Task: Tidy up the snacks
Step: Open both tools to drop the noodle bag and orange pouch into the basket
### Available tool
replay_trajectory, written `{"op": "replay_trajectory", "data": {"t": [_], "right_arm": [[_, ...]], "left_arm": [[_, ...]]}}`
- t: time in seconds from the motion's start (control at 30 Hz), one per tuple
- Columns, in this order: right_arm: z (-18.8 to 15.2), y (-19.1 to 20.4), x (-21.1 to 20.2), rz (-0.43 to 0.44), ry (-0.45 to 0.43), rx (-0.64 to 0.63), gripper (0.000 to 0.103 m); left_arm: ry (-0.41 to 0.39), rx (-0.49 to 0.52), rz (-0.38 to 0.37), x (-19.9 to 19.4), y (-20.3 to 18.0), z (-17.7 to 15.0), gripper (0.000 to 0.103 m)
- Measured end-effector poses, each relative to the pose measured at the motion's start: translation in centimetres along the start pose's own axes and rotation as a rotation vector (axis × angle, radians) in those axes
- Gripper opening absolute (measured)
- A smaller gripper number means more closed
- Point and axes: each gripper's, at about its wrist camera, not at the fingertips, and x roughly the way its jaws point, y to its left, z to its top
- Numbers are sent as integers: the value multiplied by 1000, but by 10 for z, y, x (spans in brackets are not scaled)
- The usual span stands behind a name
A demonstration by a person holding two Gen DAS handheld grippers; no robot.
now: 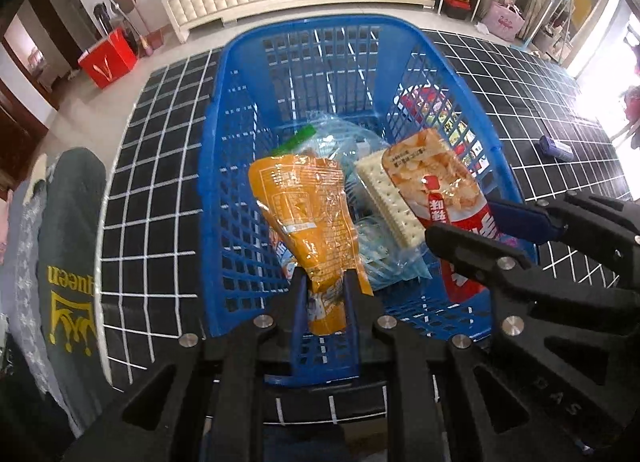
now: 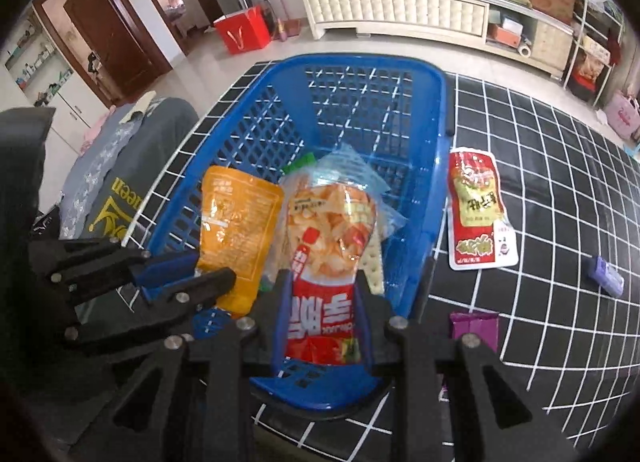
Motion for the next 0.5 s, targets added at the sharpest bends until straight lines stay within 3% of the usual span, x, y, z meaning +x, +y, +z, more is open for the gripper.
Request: {"op": "replay_trajectory", "data": {"t": [0.23, 0.37, 0.47, 0.5], "right_arm": [[1, 2, 4, -11, 13, 6, 34], [3, 4, 2, -27, 2, 1, 37], [5, 2, -3, -15, -15, 26, 41], [5, 1, -6, -12, -22, 34, 43]], "left_arm": [[39, -15, 28, 9, 6, -1, 22], [18, 10, 44, -1, 6, -1, 26], [-3, 11, 57, -11, 6, 0, 39], [-8, 5, 67, -14, 6, 1, 51]]}}
